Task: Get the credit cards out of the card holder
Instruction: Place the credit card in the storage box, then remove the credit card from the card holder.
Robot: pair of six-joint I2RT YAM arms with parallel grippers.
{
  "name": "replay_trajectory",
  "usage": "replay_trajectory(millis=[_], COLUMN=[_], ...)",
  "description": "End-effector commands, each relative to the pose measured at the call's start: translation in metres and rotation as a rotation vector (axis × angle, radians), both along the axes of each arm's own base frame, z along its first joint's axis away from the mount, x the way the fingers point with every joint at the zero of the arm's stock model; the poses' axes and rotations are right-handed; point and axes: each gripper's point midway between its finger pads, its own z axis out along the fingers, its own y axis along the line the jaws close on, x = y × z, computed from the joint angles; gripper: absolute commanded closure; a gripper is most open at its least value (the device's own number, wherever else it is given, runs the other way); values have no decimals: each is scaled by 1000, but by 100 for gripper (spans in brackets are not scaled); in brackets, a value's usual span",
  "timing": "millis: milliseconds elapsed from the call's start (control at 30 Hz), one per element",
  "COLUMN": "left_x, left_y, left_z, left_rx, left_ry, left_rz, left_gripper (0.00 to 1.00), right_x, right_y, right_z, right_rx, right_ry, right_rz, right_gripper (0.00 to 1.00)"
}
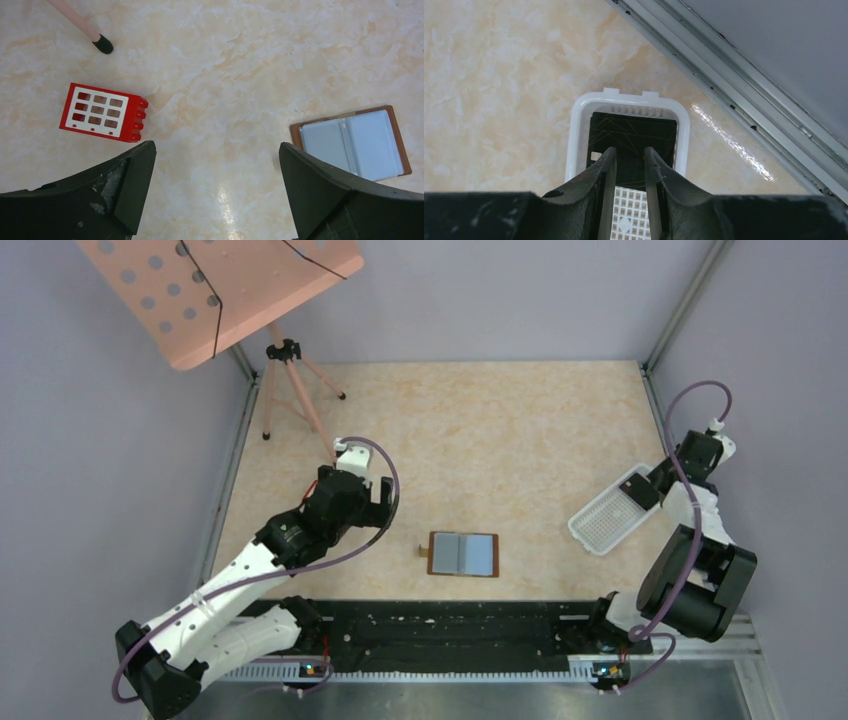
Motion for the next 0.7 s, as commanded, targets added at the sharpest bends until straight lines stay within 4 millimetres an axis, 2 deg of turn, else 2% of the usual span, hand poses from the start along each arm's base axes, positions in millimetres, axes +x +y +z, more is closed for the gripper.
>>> replay_trajectory(millis=[0, 100, 233, 300, 433, 567, 667], left_x=[-3, -8, -15, -18, -25, -36, -44], left_y=[-16, -28, -33, -35, -50, -76, -94], left_z=[11, 3, -9, -15, -30, -48, -63], left_rx=[-94, -108, -115, -123, -191, -284, -324], left_ry=[40, 110, 200, 231, 290, 369, 443], left_rz=[-15, -55, -46, -38, -70, -156, -229], left_gripper=[1, 1, 1, 2, 5, 10, 12], right_x=[18, 20, 18, 15, 2, -26, -48], right_y=[13, 33, 78, 111, 197, 279, 329], right_z=[50, 60, 67, 71, 63, 56, 56], right_rx=[44, 76, 129, 150, 239, 346, 443], right_ry=[-123, -115, -98, -108, -71, -63, -98], right_rz=[55, 124, 258, 358, 595, 769, 861], right_gripper=[72, 72, 72, 72, 64, 62, 62])
